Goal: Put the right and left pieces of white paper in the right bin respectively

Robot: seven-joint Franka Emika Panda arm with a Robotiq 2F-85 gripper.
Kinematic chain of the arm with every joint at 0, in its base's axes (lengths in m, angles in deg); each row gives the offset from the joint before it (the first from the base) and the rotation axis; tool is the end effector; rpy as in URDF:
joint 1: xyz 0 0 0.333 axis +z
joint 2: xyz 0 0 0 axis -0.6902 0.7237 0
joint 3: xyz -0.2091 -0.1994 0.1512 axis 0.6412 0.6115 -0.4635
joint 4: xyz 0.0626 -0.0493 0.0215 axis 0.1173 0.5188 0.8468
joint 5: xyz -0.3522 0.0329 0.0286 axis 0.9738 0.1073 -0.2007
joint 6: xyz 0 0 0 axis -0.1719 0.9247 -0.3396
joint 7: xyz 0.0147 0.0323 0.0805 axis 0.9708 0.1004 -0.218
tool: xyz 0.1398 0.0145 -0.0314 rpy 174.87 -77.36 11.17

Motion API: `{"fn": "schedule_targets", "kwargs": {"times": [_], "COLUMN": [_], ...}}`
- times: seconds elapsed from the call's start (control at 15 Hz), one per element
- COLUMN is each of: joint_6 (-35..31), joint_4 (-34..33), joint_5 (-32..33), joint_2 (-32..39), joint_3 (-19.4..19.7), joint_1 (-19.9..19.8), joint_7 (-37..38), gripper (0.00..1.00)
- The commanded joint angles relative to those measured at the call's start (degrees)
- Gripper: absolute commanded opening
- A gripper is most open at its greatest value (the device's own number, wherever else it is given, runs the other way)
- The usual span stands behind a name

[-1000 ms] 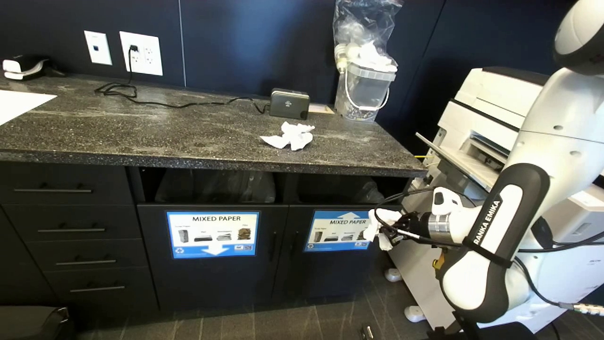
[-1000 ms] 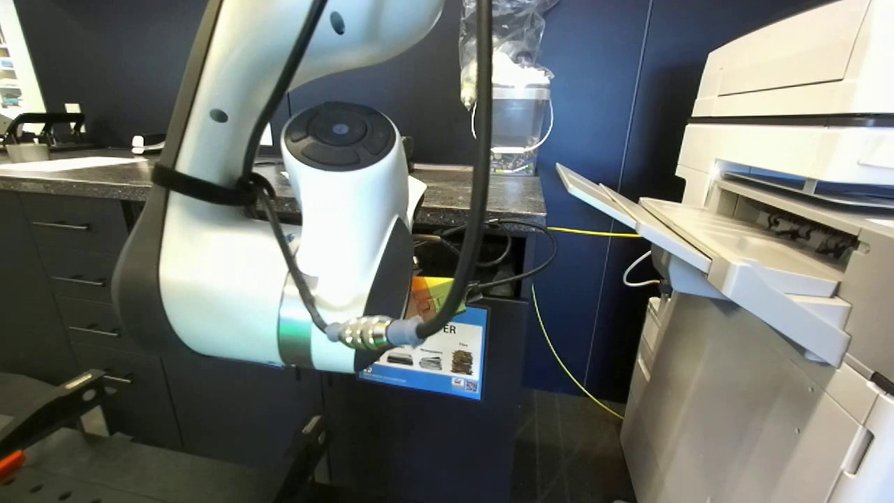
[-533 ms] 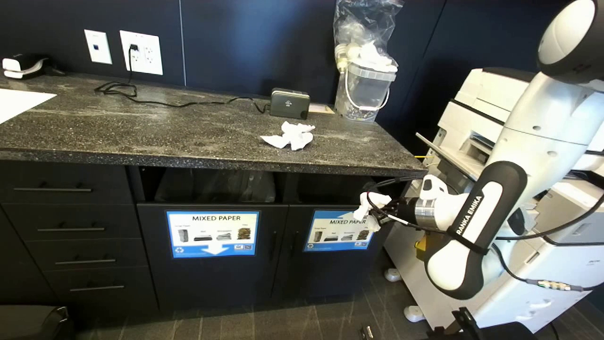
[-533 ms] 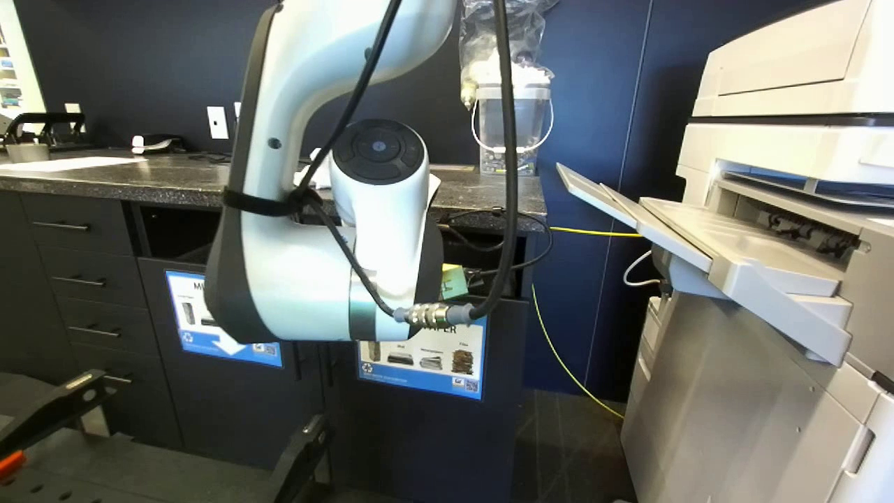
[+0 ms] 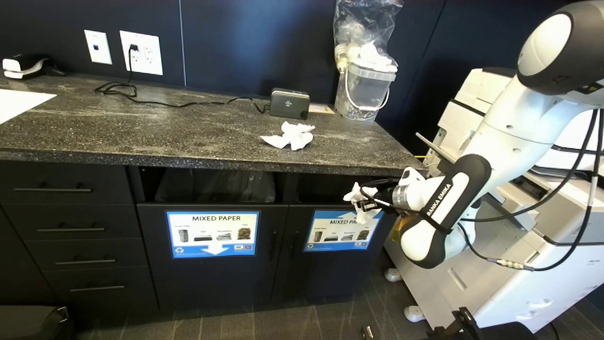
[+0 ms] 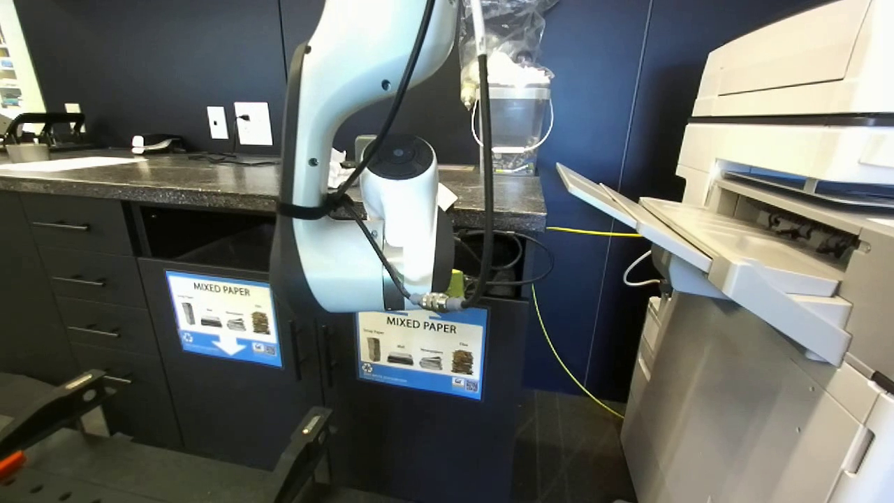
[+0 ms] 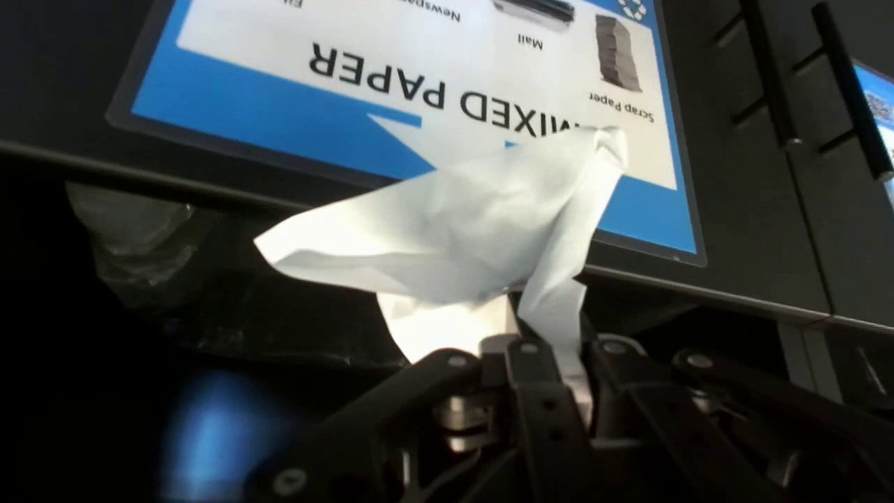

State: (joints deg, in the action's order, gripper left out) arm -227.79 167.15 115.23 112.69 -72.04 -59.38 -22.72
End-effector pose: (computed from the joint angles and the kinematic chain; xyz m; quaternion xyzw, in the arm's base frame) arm 0.5325 -0.0591 0.1007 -0.8983 -0.1816 -0.3977 0.0448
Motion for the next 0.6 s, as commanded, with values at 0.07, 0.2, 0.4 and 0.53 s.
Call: {"fn": "schedule_targets", "kwargs": {"times": [0.07,0.2,0.4,0.53], "joint_6": [3.0,0.25,-3.16,-4.91], "joint_4": [-3.67,-5.05,-8.76,-12.01], "joint_5": [-6.73,-7.72,-7.45,-7.39], "joint_2": [1.79,3.31,6.78,9.82], "joint_3": [-2.33,-3.41,-4.49,-4.81], "joint_1": [0.55,0.13,-0.06,0.17], "joint_7": [2.67,2.58,3.14,3.66], "gripper": [0.1,0.1,0.1,0.1]}}
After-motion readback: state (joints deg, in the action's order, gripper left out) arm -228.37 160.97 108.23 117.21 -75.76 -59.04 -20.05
